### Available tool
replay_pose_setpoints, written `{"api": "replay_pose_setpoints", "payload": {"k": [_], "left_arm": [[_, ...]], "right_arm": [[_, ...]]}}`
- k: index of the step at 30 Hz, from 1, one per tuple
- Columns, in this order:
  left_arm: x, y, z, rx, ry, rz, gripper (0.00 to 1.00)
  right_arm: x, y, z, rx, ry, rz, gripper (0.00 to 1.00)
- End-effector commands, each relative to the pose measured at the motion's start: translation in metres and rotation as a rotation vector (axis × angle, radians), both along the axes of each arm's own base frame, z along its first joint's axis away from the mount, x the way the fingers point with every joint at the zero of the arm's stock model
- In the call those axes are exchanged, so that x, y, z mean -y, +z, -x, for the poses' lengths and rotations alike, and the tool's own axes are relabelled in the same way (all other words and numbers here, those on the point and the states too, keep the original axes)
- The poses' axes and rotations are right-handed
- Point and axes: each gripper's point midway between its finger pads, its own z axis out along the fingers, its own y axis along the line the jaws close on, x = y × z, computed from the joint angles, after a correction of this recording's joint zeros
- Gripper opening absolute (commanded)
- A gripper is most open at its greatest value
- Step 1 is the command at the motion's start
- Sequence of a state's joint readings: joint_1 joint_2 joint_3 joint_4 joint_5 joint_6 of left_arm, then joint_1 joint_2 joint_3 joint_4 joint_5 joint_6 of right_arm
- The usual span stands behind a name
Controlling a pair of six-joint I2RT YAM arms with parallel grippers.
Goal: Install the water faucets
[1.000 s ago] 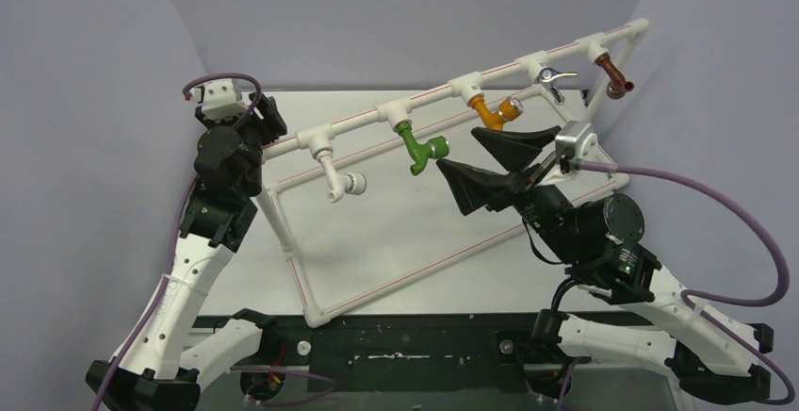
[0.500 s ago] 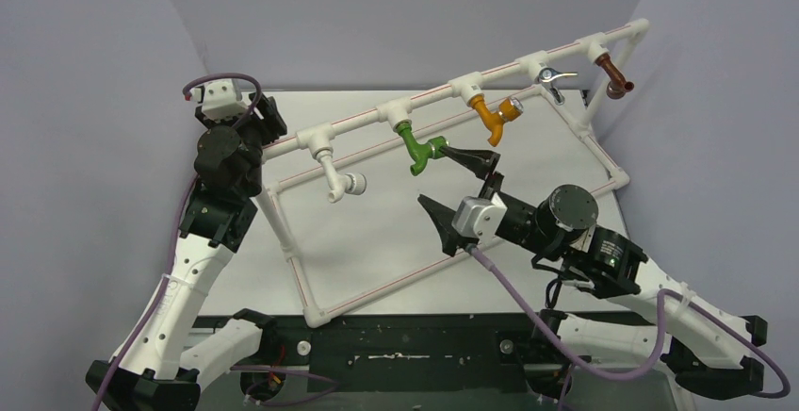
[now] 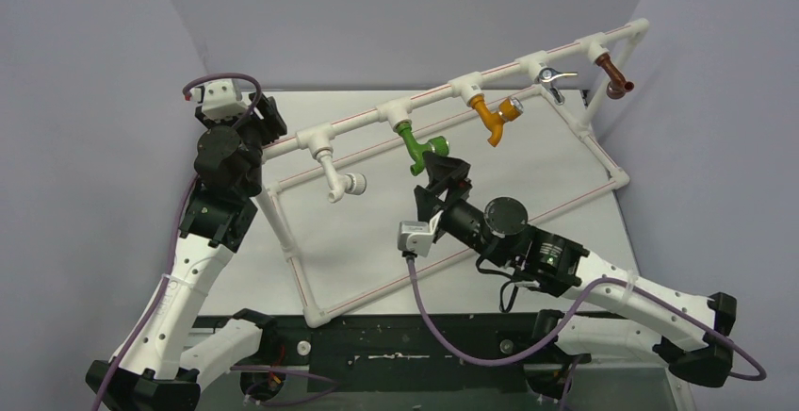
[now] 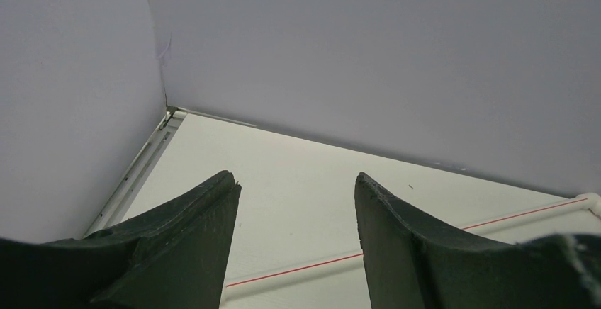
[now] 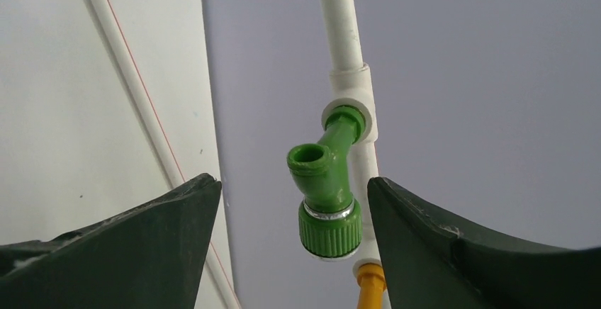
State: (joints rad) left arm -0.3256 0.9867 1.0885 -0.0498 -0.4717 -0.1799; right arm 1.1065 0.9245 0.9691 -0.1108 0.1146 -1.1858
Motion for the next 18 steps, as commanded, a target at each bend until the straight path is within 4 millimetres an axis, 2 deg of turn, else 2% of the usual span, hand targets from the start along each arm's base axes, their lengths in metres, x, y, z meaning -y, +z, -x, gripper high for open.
{"api": "replay_pose_setpoints", "payload": {"k": [1, 8, 18], "left_arm": [[0.006, -0.096, 0.009, -0.328, -0.045, -0.134, 0.58], [0.006, -0.096, 0.009, -0.327, -0.043, -0.134, 0.58], [0.006, -0.095, 0.009, -0.325, -0.047, -0.133, 0.58]], "right_arm": [[0.005, 0.042, -0.013, 0.186, -0.136, -0.073, 0.75], [-0.001, 0.048, -0.021, 0.273, -0.211, -0.068, 0.66], [-0.004, 0.038, -0.034, 0.286, -0.273, -0.036, 0.6]]}}
